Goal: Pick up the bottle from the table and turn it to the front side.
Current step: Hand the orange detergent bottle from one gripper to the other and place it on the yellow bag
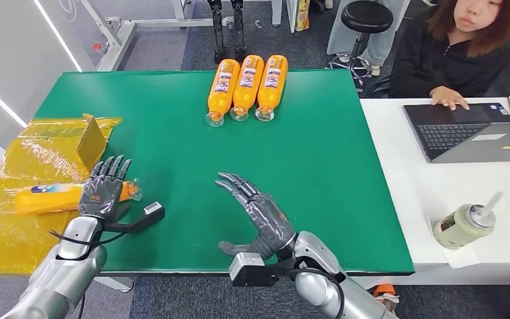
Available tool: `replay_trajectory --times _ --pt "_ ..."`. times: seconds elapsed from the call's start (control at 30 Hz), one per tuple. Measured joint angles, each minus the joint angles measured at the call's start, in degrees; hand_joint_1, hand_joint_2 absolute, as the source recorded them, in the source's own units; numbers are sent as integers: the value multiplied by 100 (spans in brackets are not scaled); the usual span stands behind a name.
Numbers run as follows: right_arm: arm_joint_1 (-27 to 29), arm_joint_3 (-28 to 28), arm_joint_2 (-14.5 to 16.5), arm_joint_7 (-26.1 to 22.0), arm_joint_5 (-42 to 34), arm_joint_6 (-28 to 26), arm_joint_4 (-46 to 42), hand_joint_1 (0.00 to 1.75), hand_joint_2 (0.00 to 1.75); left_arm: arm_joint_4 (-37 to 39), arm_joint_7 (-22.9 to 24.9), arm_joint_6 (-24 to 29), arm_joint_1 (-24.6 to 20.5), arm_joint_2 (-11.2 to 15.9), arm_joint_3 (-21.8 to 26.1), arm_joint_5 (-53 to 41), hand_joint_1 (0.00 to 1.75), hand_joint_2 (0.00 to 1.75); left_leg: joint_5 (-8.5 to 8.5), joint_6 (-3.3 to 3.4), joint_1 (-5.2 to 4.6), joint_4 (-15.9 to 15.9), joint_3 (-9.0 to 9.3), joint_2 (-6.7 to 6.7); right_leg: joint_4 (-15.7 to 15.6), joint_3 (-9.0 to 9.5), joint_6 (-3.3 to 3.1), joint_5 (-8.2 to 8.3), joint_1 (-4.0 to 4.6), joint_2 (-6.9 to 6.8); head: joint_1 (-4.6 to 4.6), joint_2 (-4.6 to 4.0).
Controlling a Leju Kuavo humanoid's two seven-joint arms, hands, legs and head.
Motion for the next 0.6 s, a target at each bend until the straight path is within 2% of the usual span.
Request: replay_trajectory --times 0.13,0.27,0.47,0.6 --pt "56 0 -11 -4 9 -33 27 0 175 -60 -148 53 6 16 76 87 0 175 0 0 0 0 -1 0 0 -1 0 0 0 1 0 0" --pt "154 -16 -15 -9 58 -84 55 0 175 -536 -682 113 214 35 268 493 0 175 -2 -1 0 -1 -1 2 0 -1 0 0 0 4 1 0" --pt "429 -118 -32 -153 181 -184 154 0 175 -2423 -1110 -438 1280 53 497 717 0 175 -8 -2 -1 -1 -2 8 -7 -4 2 -4 -1 13 0 0" --pt "685 -218 -94 -244 97 -251 150 0 175 -3652 -1624 -493 1911 -40 502 1229 0 175 -16 -4 -1 -1 -3 8 -11 -4 4 -6 -1 11 1 0"
